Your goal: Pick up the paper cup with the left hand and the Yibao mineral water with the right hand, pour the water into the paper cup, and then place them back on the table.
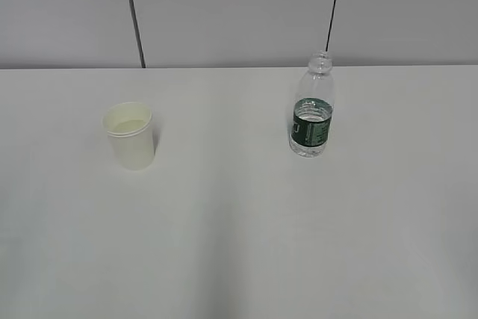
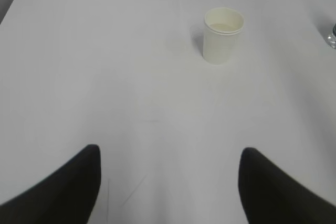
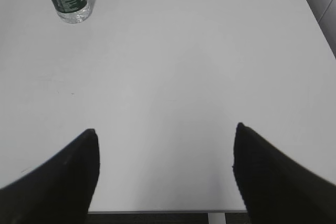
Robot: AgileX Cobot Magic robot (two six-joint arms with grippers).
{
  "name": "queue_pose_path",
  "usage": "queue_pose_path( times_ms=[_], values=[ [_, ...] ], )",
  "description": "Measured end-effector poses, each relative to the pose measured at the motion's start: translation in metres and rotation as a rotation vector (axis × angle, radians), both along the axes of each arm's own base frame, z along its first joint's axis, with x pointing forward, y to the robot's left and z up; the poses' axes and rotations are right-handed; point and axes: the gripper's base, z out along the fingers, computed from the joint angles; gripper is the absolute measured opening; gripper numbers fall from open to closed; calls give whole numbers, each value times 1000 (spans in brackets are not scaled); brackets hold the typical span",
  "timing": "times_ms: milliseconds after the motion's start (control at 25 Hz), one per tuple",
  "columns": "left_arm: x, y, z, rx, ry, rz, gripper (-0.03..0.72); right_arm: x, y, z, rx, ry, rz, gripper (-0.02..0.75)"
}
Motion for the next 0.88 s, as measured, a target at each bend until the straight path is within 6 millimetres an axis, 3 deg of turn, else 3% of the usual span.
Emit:
queue_pose_path(
  times_ms=[880],
  values=[
    [0, 0, 0, 0, -1, 4, 496, 0, 0, 0, 0, 0, -2, 585]
  ],
)
